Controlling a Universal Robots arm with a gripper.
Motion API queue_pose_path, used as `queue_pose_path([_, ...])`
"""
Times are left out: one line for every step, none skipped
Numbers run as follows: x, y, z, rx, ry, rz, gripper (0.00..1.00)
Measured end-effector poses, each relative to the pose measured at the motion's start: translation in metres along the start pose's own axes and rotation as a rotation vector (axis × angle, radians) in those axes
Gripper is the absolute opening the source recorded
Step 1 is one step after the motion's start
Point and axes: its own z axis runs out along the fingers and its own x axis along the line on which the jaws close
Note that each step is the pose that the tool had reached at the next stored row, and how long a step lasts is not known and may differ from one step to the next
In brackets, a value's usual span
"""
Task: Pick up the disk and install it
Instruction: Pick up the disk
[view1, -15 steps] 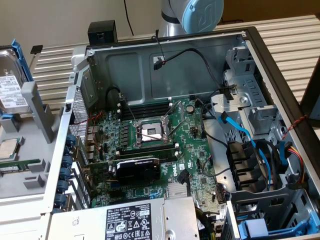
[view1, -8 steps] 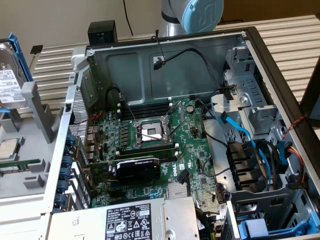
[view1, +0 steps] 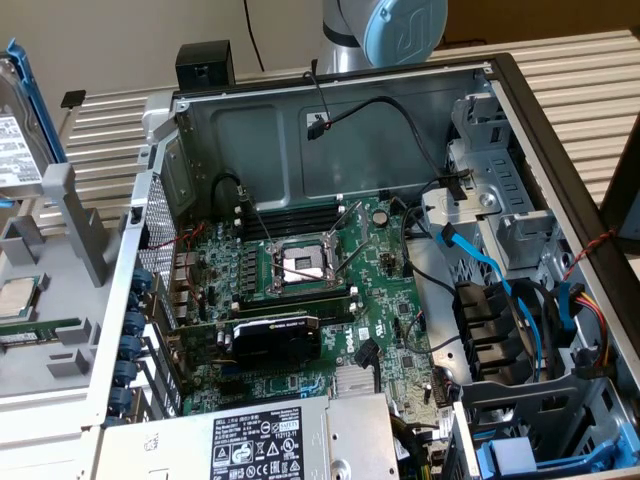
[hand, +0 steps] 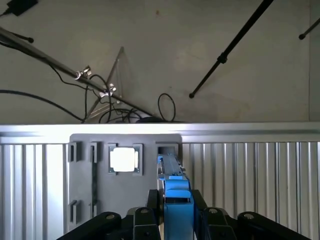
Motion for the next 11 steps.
queue_pose_path([0.000, -0.0011, -0.0023, -0.0001, 0.0001, 0.000, 0.36])
queue_pose_path([0.000, -0.0024, -0.0042, 0.0000, 0.0000, 0.000, 0.36])
queue_pose_path([0.000, -0.0038, -0.0064, 0.0002, 0.0000, 0.000, 0.36])
queue_pose_path([0.000, -0.0051, -0.0083, 0.0003, 0.0000, 0.000, 0.36])
queue_pose_path([0.000, -0.0068, -0.0105, 0.0006, 0.0000, 0.000, 0.36])
queue_pose_path([0.000, -0.0088, -0.0126, 0.0006, -0.0001, 0.000, 0.36])
queue_pose_path([0.000, -0.0110, -0.0149, 0.0004, 0.0000, 0.000, 0.36])
queue_pose_path([0.000, -0.0134, -0.0173, 0.0004, 0.0000, 0.000, 0.36])
queue_pose_path([0.000, -0.0158, -0.0197, 0.0004, 0.0000, 0.000, 0.36])
queue_pose_path([0.000, -0.0178, -0.0222, 0.0003, 0.0000, 0.000, 0.36])
queue_pose_path([0.000, -0.0198, -0.0248, 0.0005, 0.0000, 0.000, 0.36])
